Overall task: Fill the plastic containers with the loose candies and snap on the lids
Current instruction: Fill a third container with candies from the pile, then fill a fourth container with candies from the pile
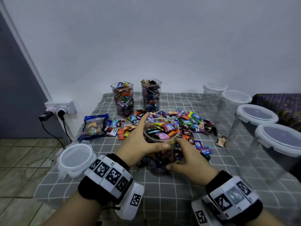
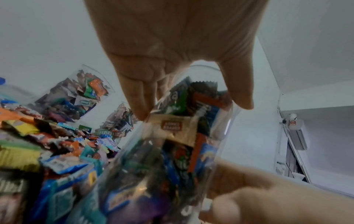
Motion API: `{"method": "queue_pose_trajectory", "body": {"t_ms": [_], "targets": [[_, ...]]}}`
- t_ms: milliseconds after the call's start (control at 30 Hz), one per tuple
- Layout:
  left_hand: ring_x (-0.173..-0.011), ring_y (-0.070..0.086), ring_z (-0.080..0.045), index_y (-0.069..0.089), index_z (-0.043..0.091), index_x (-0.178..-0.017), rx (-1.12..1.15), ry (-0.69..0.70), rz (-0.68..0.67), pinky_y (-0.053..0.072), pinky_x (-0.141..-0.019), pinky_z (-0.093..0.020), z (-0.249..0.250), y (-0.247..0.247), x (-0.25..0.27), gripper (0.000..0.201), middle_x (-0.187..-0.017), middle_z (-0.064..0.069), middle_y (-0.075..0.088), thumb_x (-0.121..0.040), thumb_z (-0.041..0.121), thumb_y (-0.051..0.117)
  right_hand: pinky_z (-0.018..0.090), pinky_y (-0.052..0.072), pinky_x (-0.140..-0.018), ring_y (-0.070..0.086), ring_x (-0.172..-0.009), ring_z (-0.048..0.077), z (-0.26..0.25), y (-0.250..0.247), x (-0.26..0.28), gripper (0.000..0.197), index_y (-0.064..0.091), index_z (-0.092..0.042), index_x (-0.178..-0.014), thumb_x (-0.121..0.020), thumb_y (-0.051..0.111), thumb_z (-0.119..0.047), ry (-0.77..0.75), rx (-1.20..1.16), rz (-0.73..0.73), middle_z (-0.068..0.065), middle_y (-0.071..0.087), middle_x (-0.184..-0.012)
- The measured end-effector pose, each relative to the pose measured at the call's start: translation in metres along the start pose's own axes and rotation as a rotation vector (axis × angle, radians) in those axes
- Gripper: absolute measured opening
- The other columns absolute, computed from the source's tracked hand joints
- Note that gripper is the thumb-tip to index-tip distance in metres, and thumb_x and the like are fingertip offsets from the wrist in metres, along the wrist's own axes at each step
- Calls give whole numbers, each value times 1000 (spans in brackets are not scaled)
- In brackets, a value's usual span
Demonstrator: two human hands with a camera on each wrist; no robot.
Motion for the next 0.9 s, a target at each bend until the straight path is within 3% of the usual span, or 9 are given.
{"method": "queue_pose_trajectory", "body": {"t_ms": [100,167,200,300,400,567,700,800,900], "targets": [[-101,46,21,24,36,-143,37,1,27,37,-91,-10,-3,-1,-1,122,-112,30,47,-35,59,74,26,11,-115,11,-144,16,23,16,11,115,17,-18,-148,-48,29,-73,164,264,-103,1,14,-156],[-97,49,24,33,34,-135,52,12,26,39,-87,-4,-2,0,0,112,-111,30,50,-34,57,75,30,7,-117,3,-146,17,34,22,16,107,9,-22,-150,-59,32,-75,234,363,-131,0,2,-159],[-93,50,26,35,35,-130,61,16,25,39,-80,0,-2,0,0,105,-109,30,51,-34,56,75,33,6,-118,1,-146,18,38,24,18,108,7,-23,-150,-58,27,-76,256,396,-132,-1,0,-159],[-91,51,26,39,37,-122,77,17,46,39,-75,3,-3,-1,-1,97,-106,30,55,-34,55,77,37,3,-117,-2,-146,18,47,28,20,118,7,-23,-150,-44,4,-76,279,473,-110,-1,-2,-159],[-96,51,23,40,37,-123,62,16,79,40,-81,-2,-6,-3,-3,100,-109,29,55,-33,57,77,36,0,-117,-4,-146,17,52,31,21,116,7,-22,-150,-48,-3,-76,283,514,-86,-1,-2,-159],[-92,57,18,49,37,-109,100,22,108,42,-76,-2,-5,-5,-7,84,-104,24,61,-33,46,83,36,-3,-117,-6,-146,17,55,32,20,114,7,-19,-151,-53,-6,-76,286,510,-79,1,-3,-159],[-99,61,5,52,29,-113,159,29,132,47,-85,-16,4,-13,-20,94,-110,15,63,-27,49,83,38,-2,-117,-5,-146,18,57,33,20,111,8,-17,-151,-57,-5,-75,275,488,-66,2,-1,-159],[-92,62,7,53,30,-107,172,55,159,49,-78,-15,21,-25,-33,82,-103,17,64,-32,48,80,39,-4,-116,-7,-146,19,58,34,20,110,4,-16,-151,-57,-6,-73,279,481,-83,2,-5,-159],[-86,61,8,52,21,-116,119,124,183,48,-72,-12,47,-31,-48,86,-104,14,62,-39,45,80,39,-5,-116,-8,-146,19,58,35,20,108,2,-16,-151,-59,-6,-72,275,494,-81,2,-5,-159]]}}
Point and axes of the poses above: each hand's wrist, its own x-axis away from the middle knuckle, its own y-axis out of the palm, z = x × y, the point moved 8 cm from there along -x, towards the middle knuckle
